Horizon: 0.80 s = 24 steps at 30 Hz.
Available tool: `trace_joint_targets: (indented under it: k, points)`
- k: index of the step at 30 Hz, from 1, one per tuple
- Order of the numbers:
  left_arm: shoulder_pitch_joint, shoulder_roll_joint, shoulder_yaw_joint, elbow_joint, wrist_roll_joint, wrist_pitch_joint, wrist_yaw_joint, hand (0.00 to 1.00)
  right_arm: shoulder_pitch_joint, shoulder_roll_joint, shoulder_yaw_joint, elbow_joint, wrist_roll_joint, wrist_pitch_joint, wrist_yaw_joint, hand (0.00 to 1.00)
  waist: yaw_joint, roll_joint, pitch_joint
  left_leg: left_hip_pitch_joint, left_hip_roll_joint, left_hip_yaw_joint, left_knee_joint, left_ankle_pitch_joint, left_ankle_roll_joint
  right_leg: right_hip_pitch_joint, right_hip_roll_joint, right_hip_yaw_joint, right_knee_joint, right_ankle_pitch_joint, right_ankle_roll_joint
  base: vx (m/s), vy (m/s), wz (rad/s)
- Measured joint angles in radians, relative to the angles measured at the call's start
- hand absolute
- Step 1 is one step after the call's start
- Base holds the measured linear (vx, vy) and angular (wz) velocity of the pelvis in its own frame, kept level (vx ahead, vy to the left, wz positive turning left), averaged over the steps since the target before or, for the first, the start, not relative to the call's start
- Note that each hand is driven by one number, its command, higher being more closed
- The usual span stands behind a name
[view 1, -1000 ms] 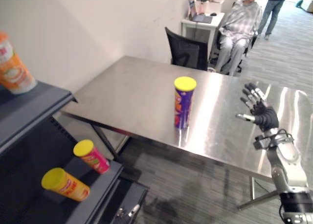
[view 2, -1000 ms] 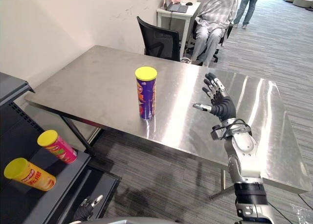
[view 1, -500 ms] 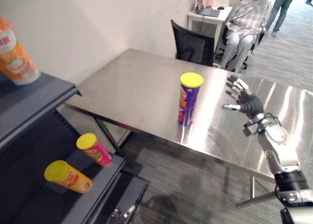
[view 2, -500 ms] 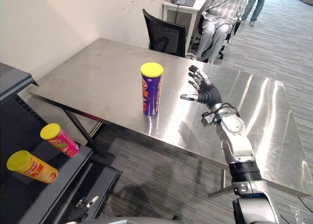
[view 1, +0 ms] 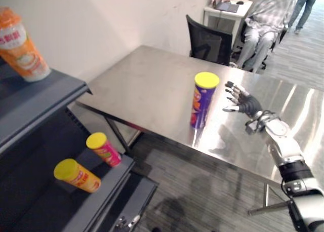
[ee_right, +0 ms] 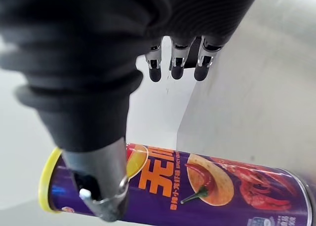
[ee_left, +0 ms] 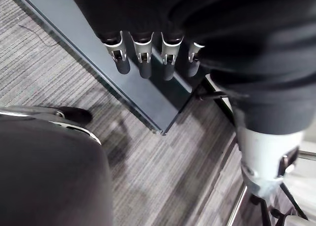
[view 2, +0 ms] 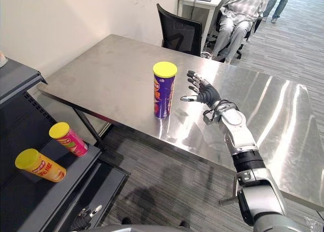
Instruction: Put the gum and the chips on the shelf.
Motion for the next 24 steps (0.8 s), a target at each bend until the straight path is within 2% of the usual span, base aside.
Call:
trace_joint_targets:
  k: [5, 16, 24]
  points:
    - [-0.001, 0.001, -0.001, 0.002, 0.033, -0.001, 0.000, 0.00, -0.023, 0.002, 0.027, 0.003, -0.002, 0.000, 0.000, 0.00, 0.015, 0.000, 0.014, 0.001, -0.003, -0.005, -0.009, 0.009, 0.002, 0.000, -0.001, -0.005, 0.000, 0.000, 0.000, -0.01, -0.003, 0.02]
    - [0.002, 0.008, -0.016, 0.002, 0.040, 0.000, 0.000, 0.00, -0.084, 0.007, 0.075, 0.046, -0.043, 0.001, 0.008, 0.00, 0.021, -0.001, 0.018, 0.004, -0.010, -0.021, -0.034, 0.030, 0.006, 0.003, -0.005, -0.021, -0.001, 0.003, 0.000, -0.01, -0.003, 0.04]
    - [0.002, 0.012, -0.028, 0.002, 0.039, -0.001, -0.002, 0.00, -0.133, 0.018, 0.104, 0.167, -0.081, 0.003, -0.019, 0.00, 0.034, 0.000, 0.027, 0.005, -0.015, -0.030, -0.034, 0.033, 0.008, 0.010, -0.008, -0.030, -0.001, 0.004, 0.002, 0.00, -0.002, 0.02]
